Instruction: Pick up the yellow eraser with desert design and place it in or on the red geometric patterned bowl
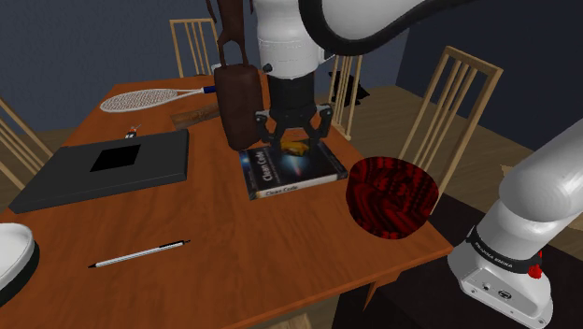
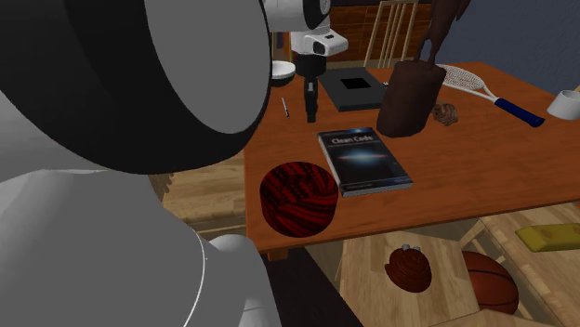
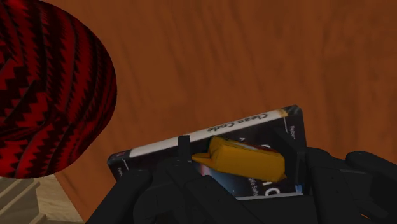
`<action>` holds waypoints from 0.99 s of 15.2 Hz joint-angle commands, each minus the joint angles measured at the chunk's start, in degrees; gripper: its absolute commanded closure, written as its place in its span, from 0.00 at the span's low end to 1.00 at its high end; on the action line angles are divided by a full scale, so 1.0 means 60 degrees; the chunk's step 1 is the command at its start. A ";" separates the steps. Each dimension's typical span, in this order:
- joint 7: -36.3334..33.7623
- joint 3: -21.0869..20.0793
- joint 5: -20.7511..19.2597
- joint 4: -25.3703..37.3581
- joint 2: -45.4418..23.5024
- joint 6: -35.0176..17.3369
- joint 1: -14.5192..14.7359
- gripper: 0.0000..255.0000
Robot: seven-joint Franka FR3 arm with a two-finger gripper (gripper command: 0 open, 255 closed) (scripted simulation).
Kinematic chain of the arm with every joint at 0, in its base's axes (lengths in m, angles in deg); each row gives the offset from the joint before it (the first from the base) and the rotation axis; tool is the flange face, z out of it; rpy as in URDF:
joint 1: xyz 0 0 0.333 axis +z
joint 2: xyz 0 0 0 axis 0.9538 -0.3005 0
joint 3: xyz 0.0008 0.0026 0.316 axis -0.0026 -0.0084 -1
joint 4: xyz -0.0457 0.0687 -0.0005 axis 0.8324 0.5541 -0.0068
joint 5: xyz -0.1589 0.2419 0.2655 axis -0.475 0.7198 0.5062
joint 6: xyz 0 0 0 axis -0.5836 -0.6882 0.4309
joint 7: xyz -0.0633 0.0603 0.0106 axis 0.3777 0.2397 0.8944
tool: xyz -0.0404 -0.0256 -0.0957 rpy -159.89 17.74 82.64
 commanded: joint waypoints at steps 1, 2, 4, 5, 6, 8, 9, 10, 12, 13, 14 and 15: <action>0.0003 0.0024 -0.0007 0.0266 0.0003 0.0271 -0.0008 1.00; 0.0008 0.0031 -0.0006 0.0302 0.0007 0.0311 -0.0008 1.00; 0.0661 0.0675 0.0693 -0.0502 0.1093 0.0354 0.0303 1.00; 0.0936 0.0985 0.0959 -0.0884 0.1580 0.0399 0.0484 1.00; 0.1182 0.1283 0.1179 -0.1254 0.2039 0.0457 0.0673 1.00; 0.1608 0.1840 0.1516 -0.1962 0.2900 0.0604 0.1052 1.00; 0.1795 0.2101 0.1640 -0.2300 0.3310 0.0692 0.1237 1.00; 0.1969 0.2348 0.1744 -0.2629 0.3714 0.0791 0.1413 1.00; 0.2281 0.2815 0.1888 -0.3258 0.4506 0.1017 0.1750 1.00; 0.2421 0.3039 0.1930 -0.3558 0.4895 0.1145 0.1912 1.00; 0.2550 0.3258 0.1955 -0.3849 0.5283 0.1281 0.2069 1.00; 0.2673 0.3469 0.1965 -0.4131 0.5670 0.1429 0.2219 1.00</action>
